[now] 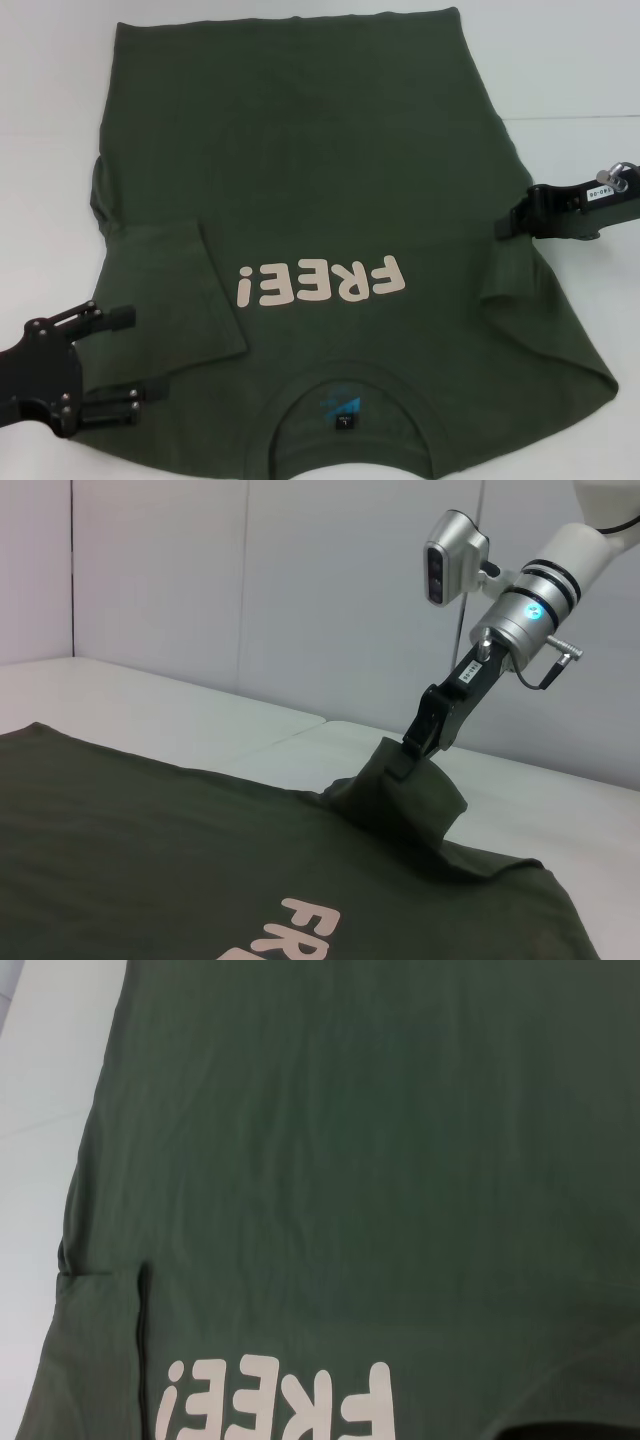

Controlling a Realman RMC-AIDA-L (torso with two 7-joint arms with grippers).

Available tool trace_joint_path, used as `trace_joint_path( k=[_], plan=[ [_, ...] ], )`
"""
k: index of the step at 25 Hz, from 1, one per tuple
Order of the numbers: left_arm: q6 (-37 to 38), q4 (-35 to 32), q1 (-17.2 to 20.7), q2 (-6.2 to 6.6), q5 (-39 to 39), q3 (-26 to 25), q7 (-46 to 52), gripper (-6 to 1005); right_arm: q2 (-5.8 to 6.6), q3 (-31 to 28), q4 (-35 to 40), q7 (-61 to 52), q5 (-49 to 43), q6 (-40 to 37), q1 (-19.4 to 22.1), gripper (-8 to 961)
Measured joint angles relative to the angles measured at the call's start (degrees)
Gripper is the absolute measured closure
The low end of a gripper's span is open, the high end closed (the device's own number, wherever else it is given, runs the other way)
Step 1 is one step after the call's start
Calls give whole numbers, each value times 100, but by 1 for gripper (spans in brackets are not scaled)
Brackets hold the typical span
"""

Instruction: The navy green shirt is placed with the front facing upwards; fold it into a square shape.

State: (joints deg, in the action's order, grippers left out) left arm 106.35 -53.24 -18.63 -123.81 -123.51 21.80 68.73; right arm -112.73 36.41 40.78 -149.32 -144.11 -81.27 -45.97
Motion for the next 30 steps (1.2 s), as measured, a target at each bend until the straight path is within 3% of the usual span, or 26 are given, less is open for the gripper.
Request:
trace_joint_path(
  k=[9,24,26,30],
  plan=[
    [-23,7,0,5,-1,0,0,63,-75,-3,0,-1,22,90,-53,923],
    [-98,7,0,-2,-19,40,0,63,-91,-32,-60,36,58,258,-70,920],
    [-99,7,0,-2,-18,42,0,63,-90,-30,-61,72,149,266,-55,712],
    [-108,33,-3,-3,-3,41,0,62,-48,-45,-62,166,537,261,54,547]
  ],
)
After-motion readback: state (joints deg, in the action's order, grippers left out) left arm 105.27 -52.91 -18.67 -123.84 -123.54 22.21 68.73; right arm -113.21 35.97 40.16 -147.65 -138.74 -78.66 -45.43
